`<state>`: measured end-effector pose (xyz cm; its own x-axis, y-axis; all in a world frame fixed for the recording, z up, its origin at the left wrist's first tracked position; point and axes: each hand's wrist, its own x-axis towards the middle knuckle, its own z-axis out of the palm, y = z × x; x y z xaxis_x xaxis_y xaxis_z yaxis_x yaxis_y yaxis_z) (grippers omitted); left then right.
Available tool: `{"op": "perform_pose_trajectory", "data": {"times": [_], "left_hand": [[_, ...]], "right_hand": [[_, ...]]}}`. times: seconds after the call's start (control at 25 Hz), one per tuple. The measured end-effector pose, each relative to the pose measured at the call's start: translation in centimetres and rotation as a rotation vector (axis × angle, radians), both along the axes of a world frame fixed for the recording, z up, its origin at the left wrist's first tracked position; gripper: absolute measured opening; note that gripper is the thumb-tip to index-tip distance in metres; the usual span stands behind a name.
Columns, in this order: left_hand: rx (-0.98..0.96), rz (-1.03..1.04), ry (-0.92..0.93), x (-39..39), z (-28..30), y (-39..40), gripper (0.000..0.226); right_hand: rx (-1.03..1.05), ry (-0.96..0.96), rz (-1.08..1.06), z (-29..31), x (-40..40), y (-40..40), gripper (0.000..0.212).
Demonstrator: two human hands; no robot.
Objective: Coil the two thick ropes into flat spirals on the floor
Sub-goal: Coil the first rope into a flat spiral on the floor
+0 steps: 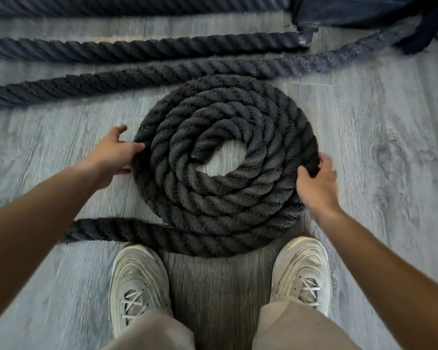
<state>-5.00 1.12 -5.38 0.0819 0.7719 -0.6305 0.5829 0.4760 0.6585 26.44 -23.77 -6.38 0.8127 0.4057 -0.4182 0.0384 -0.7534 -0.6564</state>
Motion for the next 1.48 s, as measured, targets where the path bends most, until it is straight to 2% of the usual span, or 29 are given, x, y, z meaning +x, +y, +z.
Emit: {"op": "perform_pose_trajectory", "data": {"times": [0.12,0.24,0.32,0.44,0.6,0.68,0.76,0.88,1.0,1.12,1.2,1.32,1.48], "left_hand": [[0.054,-0.156,0.023,1.6,0.2,2.5,0.062],[0.111,-0.22,0.1,2.3,-0.7,2.5,0.062],[0.084,-0.193,0.095,2.1,-0.5,2.0,0.07],[0.012,-0.11,0.062,0.9,0.4,-1.0,0.084],[-0.045,0.074,0.051,0.3,0.0,-8.1,0.072],[-0.089,0.135,0.045,0.2,-0.4,-9.5,0.074],[-0.102,0.152,0.017,-0.2,-0.5,-8.3,0.081],[-0.027,0.098,0.029,-0.1,-0.2,-3.6,0.08],[0.051,0.006,-0.003,1.5,0.1,0.7,0.066],[0.098,-0.088,0.016,2.4,-0.5,2.7,0.056],[0.11,-0.062,0.027,2.2,-1.0,2.8,0.055],[0.107,0.064,-0.016,1.5,-1.1,0.5,0.059],[0.08,0.163,-0.128,0.4,-1.5,-7.8,0.083]], "right_hand": [[-0.089,0.056,-0.036,-0.6,-3.0,-2.7,0.065],[-0.165,0.04,0.015,-1.1,-2.2,-2.3,0.06],[-0.186,0.01,0.065,-1.1,-0.4,-0.8,0.053],[-0.11,-0.04,0.11,-0.5,2.8,2.8,0.04],[-0.093,-0.148,0.156,0.8,6.6,8.1,0.043],[-0.062,-0.179,0.144,0.9,6.7,9.2,0.042],[0.013,-0.135,0.075,0.7,5.4,8.3,0.04],[0.065,0.011,-0.025,-0.2,0.8,3.1,0.056],[-0.037,0.162,-0.069,-0.8,-4.5,-2.0,0.071],[-0.119,0.184,0.009,-1.3,-5.8,-3.4,0.076],[-0.111,0.163,0.053,-1.5,-4.4,-2.7,0.072],[-0.067,0.057,0.111,-1.2,-1.1,-0.5,0.055],[-0.061,-0.125,0.18,0.1,4.8,5.2,0.036]]}}
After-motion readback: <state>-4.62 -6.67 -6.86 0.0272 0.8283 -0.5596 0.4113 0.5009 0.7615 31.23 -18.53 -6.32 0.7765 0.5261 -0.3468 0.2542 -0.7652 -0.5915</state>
